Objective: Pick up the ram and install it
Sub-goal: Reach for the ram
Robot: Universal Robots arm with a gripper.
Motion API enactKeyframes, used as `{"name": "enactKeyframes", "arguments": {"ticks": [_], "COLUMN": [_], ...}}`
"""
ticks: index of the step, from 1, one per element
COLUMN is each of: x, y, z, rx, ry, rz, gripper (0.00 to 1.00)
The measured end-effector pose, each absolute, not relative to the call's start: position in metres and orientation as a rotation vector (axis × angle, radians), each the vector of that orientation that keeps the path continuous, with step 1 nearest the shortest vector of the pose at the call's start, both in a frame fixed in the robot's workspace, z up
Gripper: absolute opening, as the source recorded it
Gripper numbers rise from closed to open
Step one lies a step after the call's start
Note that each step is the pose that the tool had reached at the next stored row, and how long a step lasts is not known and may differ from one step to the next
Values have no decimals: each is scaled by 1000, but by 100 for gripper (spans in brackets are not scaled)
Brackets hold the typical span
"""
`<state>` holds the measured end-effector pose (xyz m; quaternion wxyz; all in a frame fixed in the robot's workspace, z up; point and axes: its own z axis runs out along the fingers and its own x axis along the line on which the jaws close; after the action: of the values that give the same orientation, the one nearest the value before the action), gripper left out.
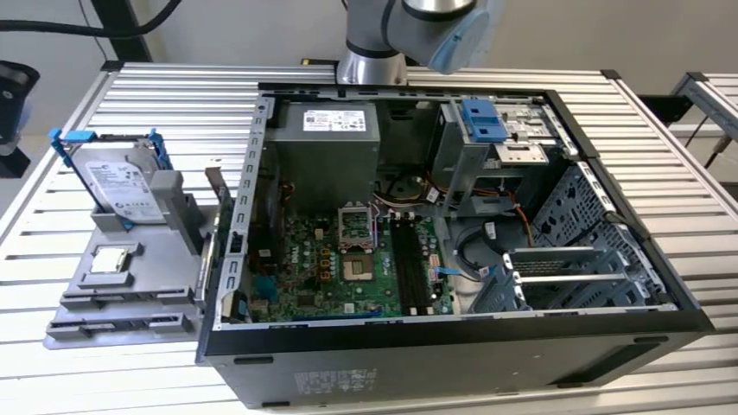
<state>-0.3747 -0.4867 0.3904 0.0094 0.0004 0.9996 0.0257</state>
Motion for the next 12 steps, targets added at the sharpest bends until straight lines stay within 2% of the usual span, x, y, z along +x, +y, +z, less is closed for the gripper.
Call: {"name": "enactKeyframes", "arguments": {"ticks": [12], "x": [-377], "y": [-522], "z": [390], "rx": [1], "ry": [3122], "rz": [80], "gripper": [0]}}
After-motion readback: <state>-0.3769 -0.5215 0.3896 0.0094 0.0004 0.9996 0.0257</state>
